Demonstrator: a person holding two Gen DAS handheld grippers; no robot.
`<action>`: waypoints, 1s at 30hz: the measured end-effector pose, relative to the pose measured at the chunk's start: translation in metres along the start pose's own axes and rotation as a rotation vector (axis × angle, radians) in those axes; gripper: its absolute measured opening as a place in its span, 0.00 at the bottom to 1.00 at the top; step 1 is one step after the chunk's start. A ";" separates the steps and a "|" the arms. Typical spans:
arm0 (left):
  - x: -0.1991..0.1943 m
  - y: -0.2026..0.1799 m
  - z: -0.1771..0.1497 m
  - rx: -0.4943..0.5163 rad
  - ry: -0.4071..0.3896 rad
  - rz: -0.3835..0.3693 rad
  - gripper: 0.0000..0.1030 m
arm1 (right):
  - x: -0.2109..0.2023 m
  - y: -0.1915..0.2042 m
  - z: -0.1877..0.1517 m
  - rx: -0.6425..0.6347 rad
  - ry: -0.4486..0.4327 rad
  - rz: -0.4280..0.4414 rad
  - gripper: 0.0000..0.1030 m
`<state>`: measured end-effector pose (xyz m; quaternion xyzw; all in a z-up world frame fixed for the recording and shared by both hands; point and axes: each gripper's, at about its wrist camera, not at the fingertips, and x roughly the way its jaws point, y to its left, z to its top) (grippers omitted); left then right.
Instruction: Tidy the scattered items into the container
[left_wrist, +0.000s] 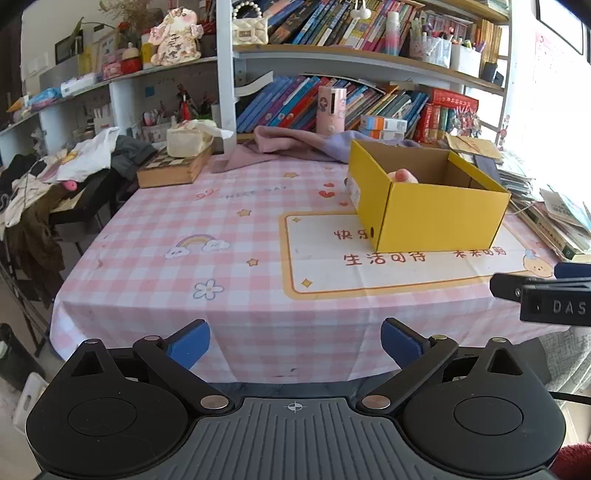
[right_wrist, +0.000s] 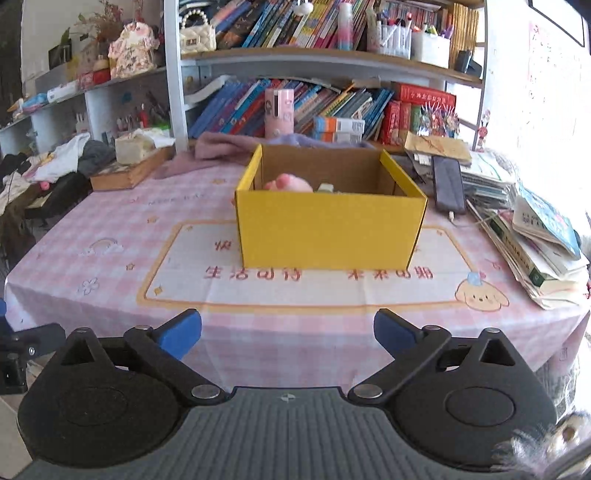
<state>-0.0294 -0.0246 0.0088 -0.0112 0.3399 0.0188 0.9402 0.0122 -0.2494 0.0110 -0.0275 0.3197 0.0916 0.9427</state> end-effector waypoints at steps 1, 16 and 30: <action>0.000 0.001 -0.001 -0.002 0.002 -0.002 0.99 | 0.000 0.001 -0.002 -0.005 0.009 0.002 1.00; -0.001 0.003 -0.005 -0.023 0.033 0.010 1.00 | 0.000 0.017 -0.005 -0.084 0.061 0.030 1.00; 0.003 -0.001 -0.003 -0.005 0.049 0.014 1.00 | 0.001 0.014 -0.003 -0.086 0.066 0.033 1.00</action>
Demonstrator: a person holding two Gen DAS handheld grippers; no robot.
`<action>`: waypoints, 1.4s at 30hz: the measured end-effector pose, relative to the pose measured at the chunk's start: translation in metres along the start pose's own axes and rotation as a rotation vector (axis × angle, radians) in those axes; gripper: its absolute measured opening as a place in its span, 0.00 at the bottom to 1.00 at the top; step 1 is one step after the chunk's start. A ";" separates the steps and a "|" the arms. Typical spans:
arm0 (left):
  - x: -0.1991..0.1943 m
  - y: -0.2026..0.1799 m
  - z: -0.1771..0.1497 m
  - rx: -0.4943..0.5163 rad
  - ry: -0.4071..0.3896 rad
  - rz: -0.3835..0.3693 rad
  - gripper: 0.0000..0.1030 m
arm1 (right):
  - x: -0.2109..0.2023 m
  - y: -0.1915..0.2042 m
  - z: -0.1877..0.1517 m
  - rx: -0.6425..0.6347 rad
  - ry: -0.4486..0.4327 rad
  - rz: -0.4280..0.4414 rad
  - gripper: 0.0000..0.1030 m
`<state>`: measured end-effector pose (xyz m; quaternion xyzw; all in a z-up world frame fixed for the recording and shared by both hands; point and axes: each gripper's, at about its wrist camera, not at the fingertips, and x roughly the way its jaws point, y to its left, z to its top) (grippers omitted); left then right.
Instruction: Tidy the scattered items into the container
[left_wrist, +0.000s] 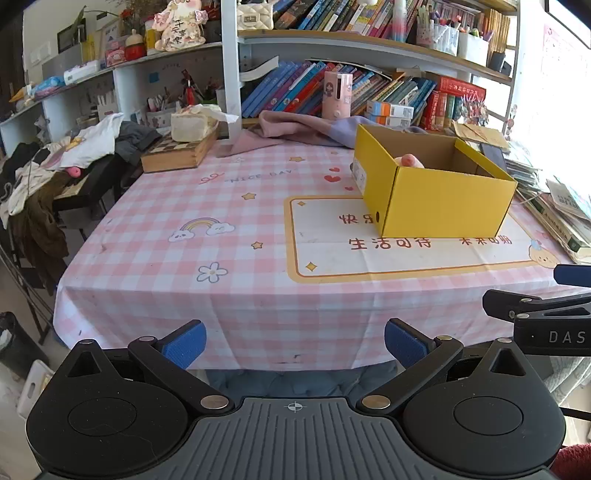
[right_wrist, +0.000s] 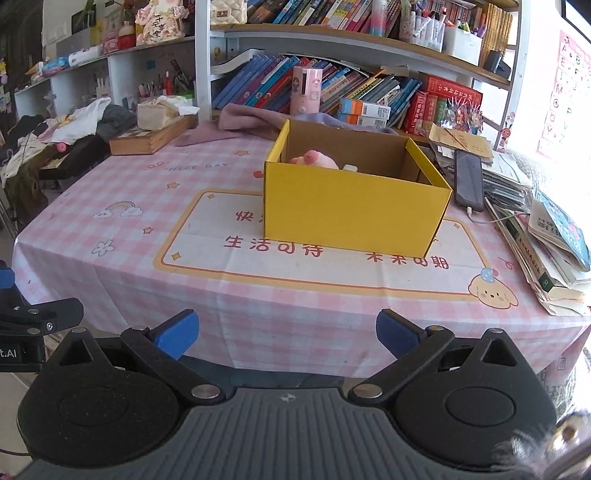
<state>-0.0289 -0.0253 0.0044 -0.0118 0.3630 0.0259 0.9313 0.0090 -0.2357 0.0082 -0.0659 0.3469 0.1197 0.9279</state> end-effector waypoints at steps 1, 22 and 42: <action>0.001 0.000 0.000 0.000 0.001 0.000 1.00 | 0.000 0.000 0.000 -0.001 0.000 0.000 1.00; 0.004 -0.001 0.000 -0.003 0.021 -0.025 1.00 | 0.004 -0.003 0.000 0.007 -0.001 0.004 1.00; 0.006 0.003 0.000 -0.021 0.017 -0.028 1.00 | 0.005 0.000 -0.001 0.000 0.001 0.011 1.00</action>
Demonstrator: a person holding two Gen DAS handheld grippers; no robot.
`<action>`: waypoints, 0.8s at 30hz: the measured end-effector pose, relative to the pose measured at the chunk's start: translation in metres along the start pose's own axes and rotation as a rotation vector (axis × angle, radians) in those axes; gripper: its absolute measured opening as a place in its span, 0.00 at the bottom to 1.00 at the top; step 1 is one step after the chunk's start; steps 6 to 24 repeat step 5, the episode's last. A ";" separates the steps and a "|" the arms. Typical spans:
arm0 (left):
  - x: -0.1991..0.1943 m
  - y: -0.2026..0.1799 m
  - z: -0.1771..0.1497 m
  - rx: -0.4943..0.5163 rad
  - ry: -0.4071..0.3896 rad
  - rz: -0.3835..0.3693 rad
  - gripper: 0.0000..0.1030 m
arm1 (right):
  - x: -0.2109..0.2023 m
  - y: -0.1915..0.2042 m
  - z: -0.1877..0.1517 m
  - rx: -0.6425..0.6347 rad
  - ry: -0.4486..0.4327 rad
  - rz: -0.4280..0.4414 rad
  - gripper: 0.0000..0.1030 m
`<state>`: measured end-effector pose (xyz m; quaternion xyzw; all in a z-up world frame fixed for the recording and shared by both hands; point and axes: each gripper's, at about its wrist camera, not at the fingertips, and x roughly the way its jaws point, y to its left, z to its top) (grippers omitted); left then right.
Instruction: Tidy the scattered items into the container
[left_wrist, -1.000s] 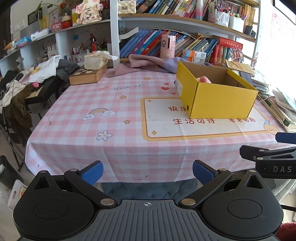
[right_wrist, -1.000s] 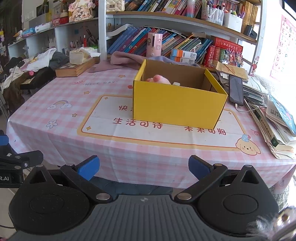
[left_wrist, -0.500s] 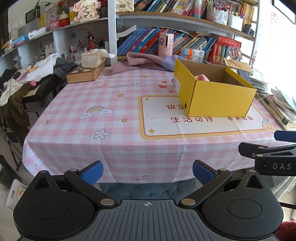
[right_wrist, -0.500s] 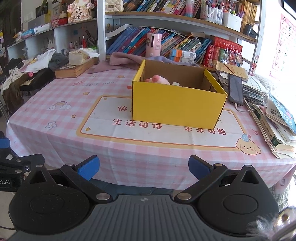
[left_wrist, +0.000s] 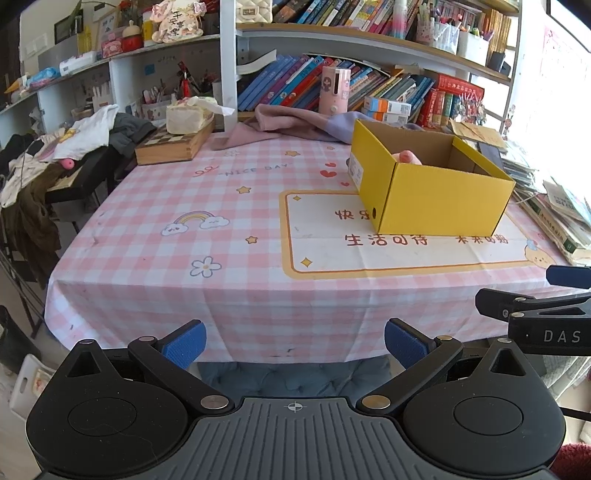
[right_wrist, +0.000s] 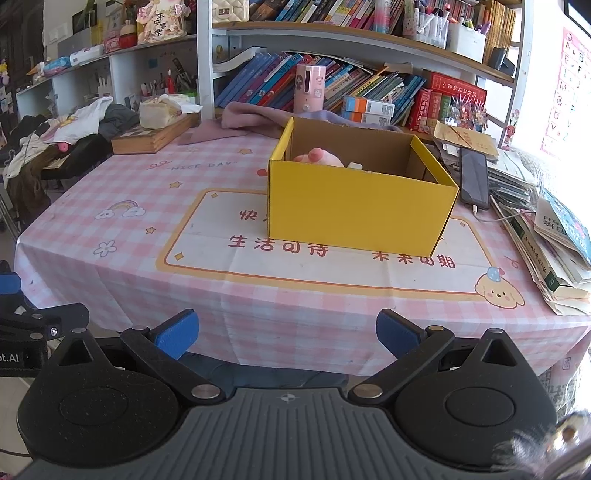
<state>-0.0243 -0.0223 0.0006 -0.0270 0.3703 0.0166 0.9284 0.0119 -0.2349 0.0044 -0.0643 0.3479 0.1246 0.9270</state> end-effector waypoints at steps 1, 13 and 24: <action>0.000 0.002 0.000 -0.005 -0.002 -0.006 1.00 | 0.000 0.000 0.000 -0.001 0.000 0.000 1.00; 0.002 0.003 0.001 -0.005 0.000 -0.020 1.00 | 0.000 0.000 0.000 -0.001 0.000 0.001 1.00; 0.002 0.003 0.001 -0.005 0.000 -0.020 1.00 | 0.000 0.000 0.000 -0.001 0.000 0.001 1.00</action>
